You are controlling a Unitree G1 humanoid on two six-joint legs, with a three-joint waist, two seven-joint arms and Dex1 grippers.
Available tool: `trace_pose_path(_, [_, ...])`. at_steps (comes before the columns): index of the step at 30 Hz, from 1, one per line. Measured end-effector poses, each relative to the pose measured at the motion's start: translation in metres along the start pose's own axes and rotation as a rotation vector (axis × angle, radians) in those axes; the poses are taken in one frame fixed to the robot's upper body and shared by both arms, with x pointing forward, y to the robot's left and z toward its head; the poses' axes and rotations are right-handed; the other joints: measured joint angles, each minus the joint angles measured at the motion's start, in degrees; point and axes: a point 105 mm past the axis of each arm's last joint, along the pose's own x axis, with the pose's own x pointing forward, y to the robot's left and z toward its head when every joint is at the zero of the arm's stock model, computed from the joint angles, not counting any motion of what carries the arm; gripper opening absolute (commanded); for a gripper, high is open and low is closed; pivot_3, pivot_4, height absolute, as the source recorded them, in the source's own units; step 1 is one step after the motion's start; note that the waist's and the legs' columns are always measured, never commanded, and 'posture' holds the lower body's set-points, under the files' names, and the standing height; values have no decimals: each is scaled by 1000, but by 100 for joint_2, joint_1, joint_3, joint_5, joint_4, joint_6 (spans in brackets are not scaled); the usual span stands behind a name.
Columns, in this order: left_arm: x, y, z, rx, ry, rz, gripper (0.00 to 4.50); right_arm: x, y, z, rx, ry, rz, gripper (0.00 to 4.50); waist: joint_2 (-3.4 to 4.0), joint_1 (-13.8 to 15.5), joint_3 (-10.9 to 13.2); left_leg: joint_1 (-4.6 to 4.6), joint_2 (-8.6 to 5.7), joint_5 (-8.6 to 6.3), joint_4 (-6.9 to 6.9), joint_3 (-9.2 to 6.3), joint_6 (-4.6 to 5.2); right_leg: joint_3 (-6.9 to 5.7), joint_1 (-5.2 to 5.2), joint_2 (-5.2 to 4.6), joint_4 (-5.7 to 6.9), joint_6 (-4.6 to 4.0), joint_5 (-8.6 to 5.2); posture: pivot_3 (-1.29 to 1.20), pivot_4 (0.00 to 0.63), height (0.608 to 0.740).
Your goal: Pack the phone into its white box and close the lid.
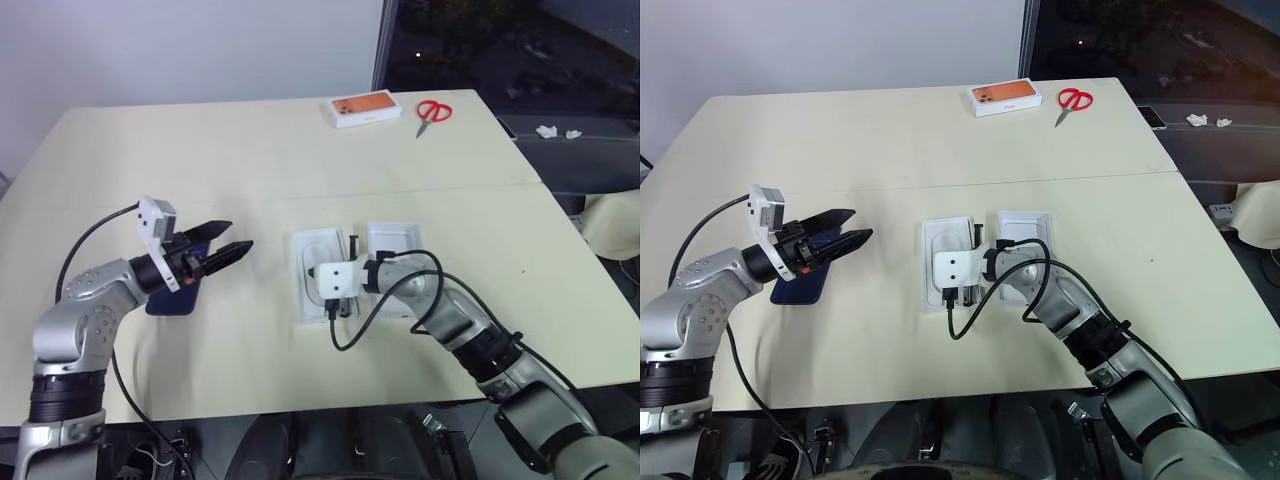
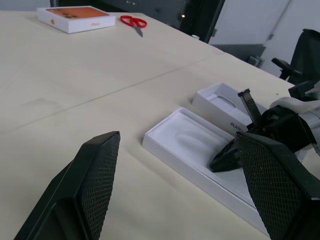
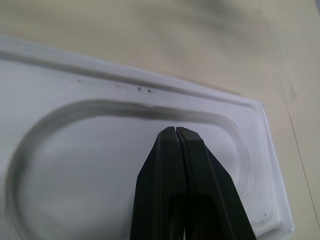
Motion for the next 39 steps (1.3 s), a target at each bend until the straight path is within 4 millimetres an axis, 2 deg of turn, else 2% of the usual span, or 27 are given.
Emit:
trace_pose_path(17, [2,-2,1,19,-3,-5,3880,0,0,-9,-17,10,-6,39,0,6,0,2,0,0,1,0,0,0,2,0,0,0,0,0,150,740])
trace_pose_path(22, [4,-4,0,19,1,-11,3880,0,6,-3,57,-21,16,39,0,7,0,2,0,0,1,0,0,0,2,0,0,0,0,0,150,740])
trace_pose_path(25, [5,-5,-1,17,7,-22,3880,-1,11,2,204,-74,13,39,0,4,0,1,0,0,0,-1,0,0,2,0,0,0,0,0,150,740])
trace_pose_path(28, [4,-4,-1,21,9,-23,3880,-16,-7,5,329,-129,-57,39,1,12,1,1,0,0,1,-1,0,0,2,0,0,0,0,0,150,740])
trace_pose_path(32, [-1,3,-3,18,23,-7,3880,-53,-54,2,414,-186,-209,39,1,17,1,1,-1,-1,0,-1,1,0,3,-1,-2,0,0,0,150,740])
trace_pose_path(34, [-3,5,-2,23,26,-8,3880,-69,-70,-1,434,-194,-251,39,1,17,1,1,-1,-1,-2,-2,2,-1,3,-1,-3,0,0,0,150,740])
trace_pose_path(36, [-4,6,-2,30,30,-6,3880,-79,-75,-6,460,-200,-268,39,1,16,1,1,0,-2,-4,-2,3,-1,3,-1,-4,0,0,0,150,740])
trace_pose_path(39, [-7,9,-4,38,44,0,3880,-90,-70,-15,523,-197,-257,39,1,16,1,1,0,-2,-4,-1,3,0,3,-2,-4,0,0,0,150,740])
